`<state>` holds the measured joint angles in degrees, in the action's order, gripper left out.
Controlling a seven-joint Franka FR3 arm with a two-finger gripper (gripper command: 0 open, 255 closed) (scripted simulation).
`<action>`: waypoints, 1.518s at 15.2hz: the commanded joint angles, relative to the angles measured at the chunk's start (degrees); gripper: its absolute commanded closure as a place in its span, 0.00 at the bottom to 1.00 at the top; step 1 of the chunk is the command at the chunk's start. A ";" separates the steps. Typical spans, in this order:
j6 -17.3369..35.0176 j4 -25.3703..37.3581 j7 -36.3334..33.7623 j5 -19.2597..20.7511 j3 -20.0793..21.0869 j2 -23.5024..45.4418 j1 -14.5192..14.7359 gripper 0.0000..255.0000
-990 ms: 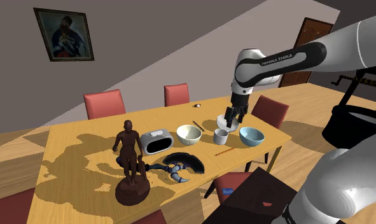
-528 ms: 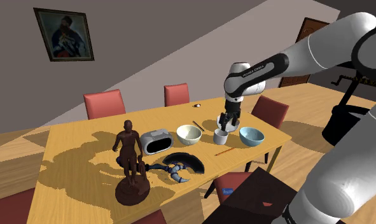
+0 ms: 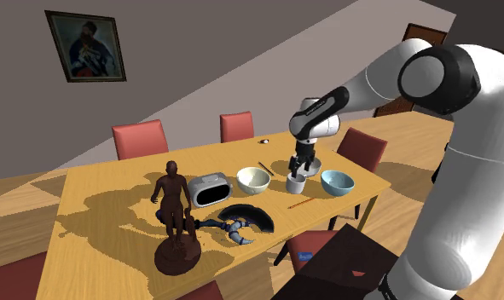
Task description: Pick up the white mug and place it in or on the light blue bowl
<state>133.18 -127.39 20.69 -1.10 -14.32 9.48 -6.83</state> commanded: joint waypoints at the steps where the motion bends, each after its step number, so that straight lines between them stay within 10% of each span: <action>1: 1.78 3.18 1.48 -1.21 0.03 4.86 -0.70 0.00; 13: 4.10 27.96 7.27 -5.51 1.83 30.92 -7.13 0.00; 23: 7.59 28.90 7.73 -6.28 2.60 35.34 -7.93 0.00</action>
<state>140.66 -98.50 28.41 -7.36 -11.73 44.73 -14.74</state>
